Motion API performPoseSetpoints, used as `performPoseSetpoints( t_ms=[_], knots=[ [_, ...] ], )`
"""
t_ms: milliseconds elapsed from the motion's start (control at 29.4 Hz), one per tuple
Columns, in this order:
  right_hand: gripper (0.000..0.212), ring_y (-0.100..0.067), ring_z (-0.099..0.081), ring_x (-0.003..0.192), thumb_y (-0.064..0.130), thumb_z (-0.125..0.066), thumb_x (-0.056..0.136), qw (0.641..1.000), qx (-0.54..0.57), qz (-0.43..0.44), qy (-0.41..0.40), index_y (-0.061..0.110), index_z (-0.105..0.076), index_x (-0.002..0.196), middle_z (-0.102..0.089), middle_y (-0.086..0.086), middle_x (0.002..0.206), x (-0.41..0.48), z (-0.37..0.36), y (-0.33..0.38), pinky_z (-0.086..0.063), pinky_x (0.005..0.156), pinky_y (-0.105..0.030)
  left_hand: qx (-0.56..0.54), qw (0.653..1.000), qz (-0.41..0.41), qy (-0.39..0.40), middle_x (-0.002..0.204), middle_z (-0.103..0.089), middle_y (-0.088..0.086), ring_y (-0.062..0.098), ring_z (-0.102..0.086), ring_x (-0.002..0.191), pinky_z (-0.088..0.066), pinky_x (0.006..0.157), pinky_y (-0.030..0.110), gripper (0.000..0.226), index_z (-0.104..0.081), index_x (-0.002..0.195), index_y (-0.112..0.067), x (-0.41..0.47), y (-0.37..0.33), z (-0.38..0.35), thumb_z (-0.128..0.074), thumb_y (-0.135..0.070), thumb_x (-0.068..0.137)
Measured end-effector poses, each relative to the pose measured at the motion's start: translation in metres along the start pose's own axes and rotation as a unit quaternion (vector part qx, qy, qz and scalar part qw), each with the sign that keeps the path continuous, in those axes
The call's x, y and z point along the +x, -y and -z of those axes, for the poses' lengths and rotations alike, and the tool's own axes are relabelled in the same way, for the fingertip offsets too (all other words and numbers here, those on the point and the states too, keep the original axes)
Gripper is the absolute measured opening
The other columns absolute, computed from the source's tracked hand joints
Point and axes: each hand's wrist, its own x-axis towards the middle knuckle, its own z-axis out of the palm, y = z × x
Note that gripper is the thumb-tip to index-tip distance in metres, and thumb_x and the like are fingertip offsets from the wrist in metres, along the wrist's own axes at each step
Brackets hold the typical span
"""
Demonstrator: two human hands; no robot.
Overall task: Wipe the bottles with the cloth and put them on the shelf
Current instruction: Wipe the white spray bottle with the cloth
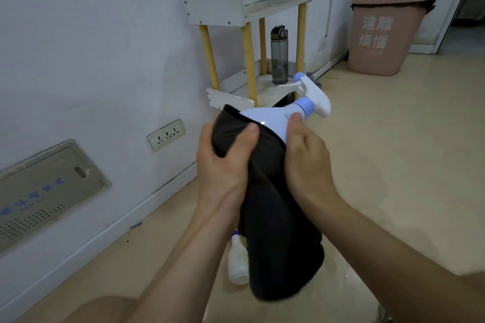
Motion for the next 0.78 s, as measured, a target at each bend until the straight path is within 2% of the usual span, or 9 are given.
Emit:
performPoseSetpoints(
  t_ms=[68, 170, 238, 340, 477, 545, 647, 715, 783],
  knots=[
    [0.052, -0.020, -0.060, 0.100, 0.057, -0.029, 0.100, 0.998, -0.010, 0.043, 0.054, 0.018, -0.064, 0.097, -0.066, -0.001, 0.104, 0.002, 0.002, 0.002, -0.046, 0.095, -0.045, -0.073, 0.996, 0.052, -0.018, 0.099, -0.075, 0.002, 0.018, -0.071, 0.095, -0.056, 0.084, 0.036, 0.018, -0.067, 0.103, -0.018, 0.005, -0.003, 0.002, -0.071, -0.023, 0.086],
    [0.046, -0.015, -0.053, 0.096, 0.062, -0.045, 0.093, 0.992, -0.047, 0.070, 0.092, 0.022, -0.060, 0.076, -0.055, 0.000, 0.103, 0.012, 0.016, 0.010, -0.043, 0.092, -0.043, -0.128, 0.987, 0.090, -0.023, 0.102, -0.075, 0.007, 0.023, -0.071, 0.098, -0.057, 0.086, 0.038, 0.018, -0.069, 0.106, -0.013, 0.008, -0.006, 0.005, -0.063, -0.024, 0.093],
    [0.038, -0.012, -0.060, 0.093, 0.050, -0.057, 0.093, 0.991, 0.054, 0.045, 0.112, 0.015, -0.068, 0.087, -0.064, 0.000, 0.100, 0.017, 0.026, 0.020, -0.047, 0.083, -0.033, -0.134, 0.984, 0.116, -0.030, 0.095, -0.076, 0.004, 0.019, -0.072, 0.089, -0.059, 0.077, 0.031, 0.012, -0.070, 0.098, -0.014, 0.007, -0.002, 0.003, -0.061, -0.021, 0.095],
    [0.021, -0.011, -0.071, 0.084, 0.038, -0.060, 0.095, 0.960, 0.227, -0.064, 0.151, 0.019, -0.068, 0.094, -0.074, 0.000, 0.093, 0.017, 0.034, 0.027, -0.058, 0.070, -0.028, -0.047, 0.989, 0.133, -0.044, 0.078, -0.074, 0.001, 0.017, -0.068, 0.076, -0.055, 0.067, 0.028, 0.016, -0.071, 0.083, -0.016, -0.002, 0.011, -0.001, -0.062, -0.016, 0.095],
    [0.019, -0.010, -0.067, 0.080, 0.034, -0.058, 0.097, 0.968, 0.196, -0.032, 0.156, 0.017, -0.065, 0.104, -0.070, -0.002, 0.093, 0.011, 0.024, 0.016, -0.054, 0.067, -0.024, 0.041, 0.994, 0.101, 0.002, 0.082, -0.074, 0.004, 0.020, -0.068, 0.081, -0.054, 0.077, 0.037, 0.025, -0.070, 0.077, -0.018, -0.004, 0.013, -0.005, -0.058, -0.027, 0.097],
    [0.020, -0.008, -0.063, 0.080, 0.035, -0.058, 0.097, 0.974, 0.166, -0.019, 0.155, 0.018, -0.061, 0.108, -0.067, 0.002, 0.092, 0.006, 0.014, 0.008, -0.050, 0.070, -0.023, 0.182, 0.981, 0.028, 0.055, 0.087, -0.072, -0.004, 0.017, -0.067, 0.088, -0.051, 0.081, 0.036, 0.029, -0.068, 0.090, -0.024, -0.010, 0.013, -0.011, -0.046, -0.039, 0.101],
    [0.025, -0.016, -0.064, 0.089, 0.037, -0.059, 0.095, 0.974, 0.178, -0.050, 0.133, 0.015, -0.062, 0.108, -0.068, -0.006, 0.100, 0.006, 0.006, 0.000, -0.053, 0.091, -0.043, 0.350, 0.917, -0.120, 0.147, 0.120, -0.058, -0.006, 0.013, -0.053, 0.111, -0.042, 0.095, 0.029, 0.046, -0.048, 0.132, -0.028, -0.027, 0.024, -0.018, -0.023, -0.050, 0.100],
    [0.033, -0.021, -0.065, 0.088, 0.043, -0.061, 0.091, 0.972, 0.202, -0.063, 0.100, 0.012, -0.066, 0.103, -0.070, -0.011, 0.098, 0.006, 0.006, 0.000, -0.052, 0.092, -0.049, 0.360, 0.908, -0.140, 0.163, 0.128, -0.053, -0.004, 0.013, -0.049, 0.118, -0.039, 0.102, 0.030, 0.059, -0.043, 0.138, -0.028, -0.026, 0.034, -0.016, -0.017, -0.056, 0.093],
    [0.038, -0.024, -0.066, 0.081, 0.048, -0.061, 0.088, 0.982, 0.165, -0.011, 0.095, 0.011, -0.068, 0.092, -0.071, -0.010, 0.088, 0.002, 0.006, 0.001, -0.054, 0.081, -0.046, 0.272, 0.951, -0.045, 0.142, 0.116, -0.062, -0.003, 0.014, -0.056, 0.111, -0.043, 0.102, 0.038, 0.053, -0.058, 0.120, -0.035, -0.018, 0.034, -0.014, -0.027, -0.064, 0.088]
  ],
)
